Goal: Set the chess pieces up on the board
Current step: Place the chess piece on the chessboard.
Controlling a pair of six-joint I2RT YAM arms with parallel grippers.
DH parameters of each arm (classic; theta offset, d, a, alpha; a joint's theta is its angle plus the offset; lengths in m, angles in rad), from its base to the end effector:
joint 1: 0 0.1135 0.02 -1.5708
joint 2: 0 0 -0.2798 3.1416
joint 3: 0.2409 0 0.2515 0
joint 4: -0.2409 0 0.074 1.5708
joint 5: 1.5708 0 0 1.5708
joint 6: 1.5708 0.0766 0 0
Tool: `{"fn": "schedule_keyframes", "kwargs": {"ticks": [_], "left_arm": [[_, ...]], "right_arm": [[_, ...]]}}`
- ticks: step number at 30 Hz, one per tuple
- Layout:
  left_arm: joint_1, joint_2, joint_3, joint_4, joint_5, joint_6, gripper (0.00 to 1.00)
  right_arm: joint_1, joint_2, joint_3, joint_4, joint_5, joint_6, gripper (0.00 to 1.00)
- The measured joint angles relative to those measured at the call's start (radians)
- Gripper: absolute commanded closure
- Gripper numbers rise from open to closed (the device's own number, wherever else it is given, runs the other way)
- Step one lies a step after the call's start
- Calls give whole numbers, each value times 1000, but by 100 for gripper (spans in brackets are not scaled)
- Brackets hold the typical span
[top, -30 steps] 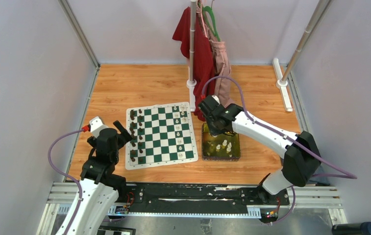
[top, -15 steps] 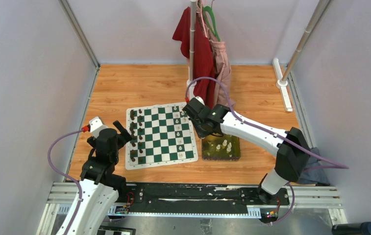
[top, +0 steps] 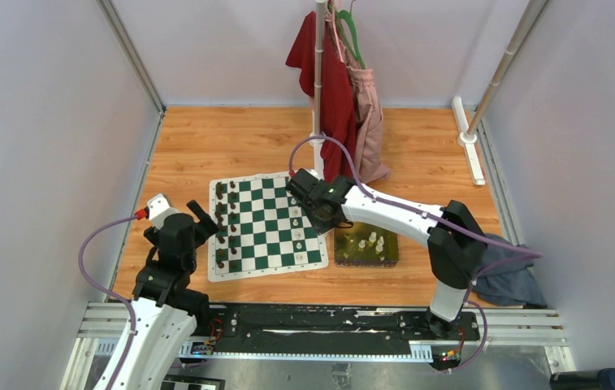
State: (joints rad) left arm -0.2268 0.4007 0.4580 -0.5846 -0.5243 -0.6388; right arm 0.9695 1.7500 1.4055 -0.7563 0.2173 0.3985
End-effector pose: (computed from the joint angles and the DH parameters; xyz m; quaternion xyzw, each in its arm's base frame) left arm 0.1295 0.0095 0.2259 -0.2977 0.7932 0.0021 0.5312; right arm 0.2328 0.3101 0.2301 -0.2480 0.9348 0.0645 0.2460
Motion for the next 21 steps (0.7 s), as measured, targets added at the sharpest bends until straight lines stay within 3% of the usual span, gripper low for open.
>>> {"fn": "schedule_keyframes", "kwargs": {"ticks": [21], "left_arm": [[0, 21, 0, 0, 0, 2, 0]], "right_arm": [[11, 133, 54, 70, -35, -33, 100]]}}
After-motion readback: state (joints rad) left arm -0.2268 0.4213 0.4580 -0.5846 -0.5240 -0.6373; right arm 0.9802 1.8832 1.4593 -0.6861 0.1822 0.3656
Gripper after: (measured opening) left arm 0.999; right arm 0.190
